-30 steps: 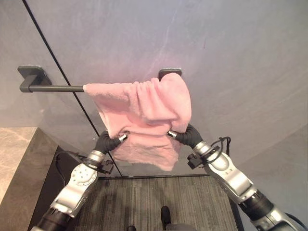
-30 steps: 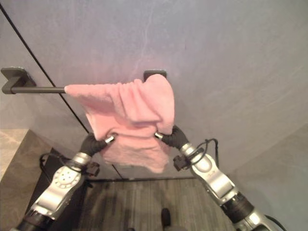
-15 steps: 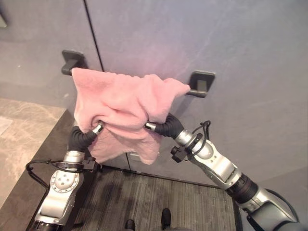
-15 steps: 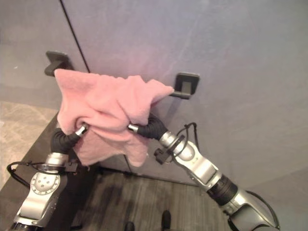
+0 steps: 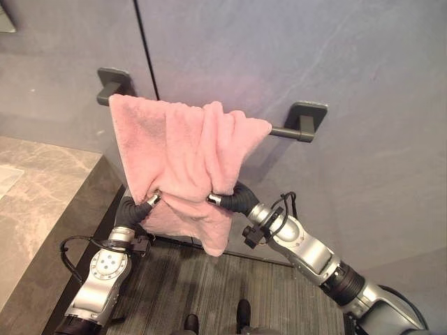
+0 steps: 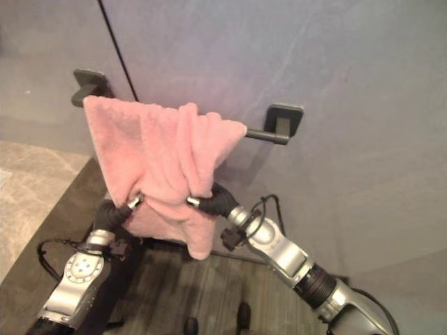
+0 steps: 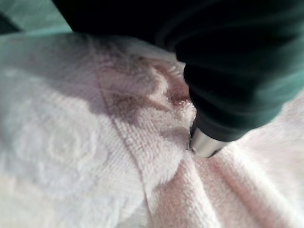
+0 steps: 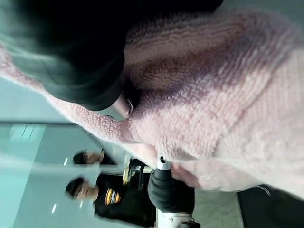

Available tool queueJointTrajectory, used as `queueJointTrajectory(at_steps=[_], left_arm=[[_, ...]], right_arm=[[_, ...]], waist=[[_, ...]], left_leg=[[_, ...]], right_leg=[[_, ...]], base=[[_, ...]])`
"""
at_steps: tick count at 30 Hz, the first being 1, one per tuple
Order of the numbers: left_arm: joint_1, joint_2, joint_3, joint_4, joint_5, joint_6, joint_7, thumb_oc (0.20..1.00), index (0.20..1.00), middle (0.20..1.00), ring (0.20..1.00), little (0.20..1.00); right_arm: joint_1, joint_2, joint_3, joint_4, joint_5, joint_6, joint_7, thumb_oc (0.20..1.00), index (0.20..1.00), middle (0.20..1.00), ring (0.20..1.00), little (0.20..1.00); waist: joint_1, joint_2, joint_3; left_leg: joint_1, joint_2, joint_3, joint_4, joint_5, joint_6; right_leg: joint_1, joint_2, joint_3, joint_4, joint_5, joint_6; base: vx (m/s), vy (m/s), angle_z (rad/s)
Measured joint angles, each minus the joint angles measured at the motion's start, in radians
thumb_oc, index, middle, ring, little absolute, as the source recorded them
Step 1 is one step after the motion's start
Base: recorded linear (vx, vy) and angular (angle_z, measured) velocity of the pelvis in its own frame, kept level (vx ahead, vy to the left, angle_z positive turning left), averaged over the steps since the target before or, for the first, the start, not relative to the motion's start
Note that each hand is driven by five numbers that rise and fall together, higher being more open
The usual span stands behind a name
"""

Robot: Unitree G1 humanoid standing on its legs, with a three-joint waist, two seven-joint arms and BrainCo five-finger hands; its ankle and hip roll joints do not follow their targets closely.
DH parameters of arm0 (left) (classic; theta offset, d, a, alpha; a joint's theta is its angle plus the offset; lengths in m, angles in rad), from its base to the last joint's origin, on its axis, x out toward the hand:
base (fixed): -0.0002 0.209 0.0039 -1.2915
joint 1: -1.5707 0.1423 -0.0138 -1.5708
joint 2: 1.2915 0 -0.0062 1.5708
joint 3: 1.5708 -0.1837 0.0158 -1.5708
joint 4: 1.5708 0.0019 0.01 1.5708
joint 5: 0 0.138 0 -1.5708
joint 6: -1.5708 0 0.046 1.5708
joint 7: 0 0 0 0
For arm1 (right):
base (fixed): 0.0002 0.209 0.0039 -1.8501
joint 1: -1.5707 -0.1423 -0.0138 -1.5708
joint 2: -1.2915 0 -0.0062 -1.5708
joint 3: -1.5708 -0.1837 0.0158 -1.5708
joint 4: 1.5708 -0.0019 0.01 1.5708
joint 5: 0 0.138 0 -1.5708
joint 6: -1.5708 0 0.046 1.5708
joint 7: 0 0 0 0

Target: Put brush and paste in cup on sink, flatten towel.

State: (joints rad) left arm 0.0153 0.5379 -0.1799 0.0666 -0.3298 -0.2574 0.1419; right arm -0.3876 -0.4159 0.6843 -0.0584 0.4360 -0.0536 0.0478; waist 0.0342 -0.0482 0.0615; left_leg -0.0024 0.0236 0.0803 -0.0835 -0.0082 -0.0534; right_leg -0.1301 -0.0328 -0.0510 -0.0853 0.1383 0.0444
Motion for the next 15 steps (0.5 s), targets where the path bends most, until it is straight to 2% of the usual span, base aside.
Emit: queueJointTrajectory(at_steps=[2, 3, 5, 6, 8, 9, 10, 11, 15], left_arm=[[-0.032, -0.010, -0.045, 0.070, 0.026, 0.000, 0.000, 0.200, 0.200, 0.200, 0.200, 0.200], [-0.058, -0.010, -0.060, 0.092, 0.060, 0.004, 0.008, 0.200, 0.200, 0.200, 0.200, 0.200], [-0.080, -0.010, -0.058, 0.092, 0.132, 0.008, 0.027, 0.200, 0.200, 0.200, 0.200, 0.200], [-0.086, -0.014, -0.058, 0.101, 0.153, 0.010, 0.040, 0.200, 0.200, 0.200, 0.200, 0.200], [-0.086, -0.019, -0.049, 0.121, 0.156, 0.022, 0.070, 0.200, 0.200, 0.200, 0.200, 0.200], [-0.081, -0.019, -0.034, 0.125, 0.162, 0.026, 0.080, 0.373, 0.373, 0.373, 0.373, 0.373], [-0.078, -0.019, -0.020, 0.135, 0.166, 0.028, 0.090, 0.373, 0.373, 0.373, 0.373, 0.373], [-0.068, -0.019, 0.001, 0.150, 0.176, 0.032, 0.109, 1.000, 1.000, 1.000, 1.000, 1.000], [-0.038, -0.031, 0.030, 0.197, 0.216, 0.054, 0.173, 1.000, 1.000, 1.000, 1.000, 1.000]], right_arm=[[0.026, 0.014, -0.003, 0.038, 0.000, 0.001, -0.001, 0.200, 0.200, 0.200, 0.200, 0.200], [0.054, 0.033, -0.008, 0.068, 0.005, 0.000, -0.003, 0.200, 0.200, 0.200, 0.200, 0.200], [0.055, 0.032, -0.010, 0.067, 0.022, 0.000, -0.003, 0.671, 0.671, 0.671, 0.671, 0.671], [0.053, 0.028, -0.013, 0.064, 0.021, 0.000, -0.003, 1.000, 1.000, 1.000, 1.000, 1.000], [0.054, 0.014, -0.013, 0.063, 0.020, 0.000, -0.003, 1.000, 1.000, 1.000, 1.000, 1.000], [0.054, 0.004, -0.012, 0.063, 0.020, 0.000, -0.002, 1.000, 1.000, 1.000, 1.000, 1.000], [0.054, -0.002, -0.008, 0.062, 0.020, 0.000, -0.003, 1.000, 1.000, 1.000, 1.000, 1.000], [0.056, -0.020, 0.000, 0.062, 0.020, 0.000, -0.003, 1.000, 1.000, 1.000, 1.000, 1.000], [0.074, -0.017, 0.002, 0.061, 0.013, 0.000, -0.022, 1.000, 1.000, 1.000, 1.000, 1.000]], waist=[[0.000, 0.013, 0.008], [-0.017, 0.021, 0.013], [-0.027, 0.028, 0.016], [-0.029, 0.030, 0.014], [-0.030, 0.032, 0.014], [-0.029, 0.032, 0.014], [-0.027, 0.034, 0.013], [-0.026, 0.037, 0.011], [-0.023, 0.039, 0.009]], left_leg=[[0.016, 0.000, 0.017, -0.005, 0.000, 0.000], [0.018, 0.000, 0.020, -0.006, 0.000, 0.000], [0.019, 0.000, 0.023, -0.006, 0.000, 0.000], [0.021, 0.001, 0.025, -0.006, 0.000, 0.000], [0.022, 0.003, 0.028, -0.006, 0.000, 0.000], [0.022, 0.003, 0.028, -0.006, 0.000, 0.000], [0.022, 0.003, 0.028, -0.006, 0.000, 0.000], [0.023, 0.003, 0.029, -0.006, 0.000, 0.000], [0.025, 0.003, 0.029, -0.006, 0.001, 0.001]], right_leg=[[0.008, 0.002, 0.015, 0.000, 0.001, 0.001], [0.008, 0.001, 0.017, 0.000, 0.001, 0.001], [0.009, 0.002, 0.020, 0.000, 0.002, 0.001], [0.010, 0.003, 0.021, 0.000, 0.002, 0.001], [0.010, 0.005, 0.022, 0.000, 0.002, 0.000], [0.010, 0.006, 0.022, 0.000, 0.003, 0.000], [0.010, 0.006, 0.022, 0.000, 0.003, 0.000], [0.011, 0.006, 0.023, 0.000, 0.003, -0.001], [0.013, 0.006, 0.023, 0.000, 0.004, -0.001]], base=[[0.00, 0.013, -0.23], [0.01, 0.007, -0.12], [0.01, -0.002, -0.07], [0.01, -0.004, -0.04], [0.00, 0.000, 0.00], [0.00, 0.000, 0.00], [0.00, 0.000, 0.00], [0.00, 0.000, 0.00], [0.00, 0.000, 0.00]])
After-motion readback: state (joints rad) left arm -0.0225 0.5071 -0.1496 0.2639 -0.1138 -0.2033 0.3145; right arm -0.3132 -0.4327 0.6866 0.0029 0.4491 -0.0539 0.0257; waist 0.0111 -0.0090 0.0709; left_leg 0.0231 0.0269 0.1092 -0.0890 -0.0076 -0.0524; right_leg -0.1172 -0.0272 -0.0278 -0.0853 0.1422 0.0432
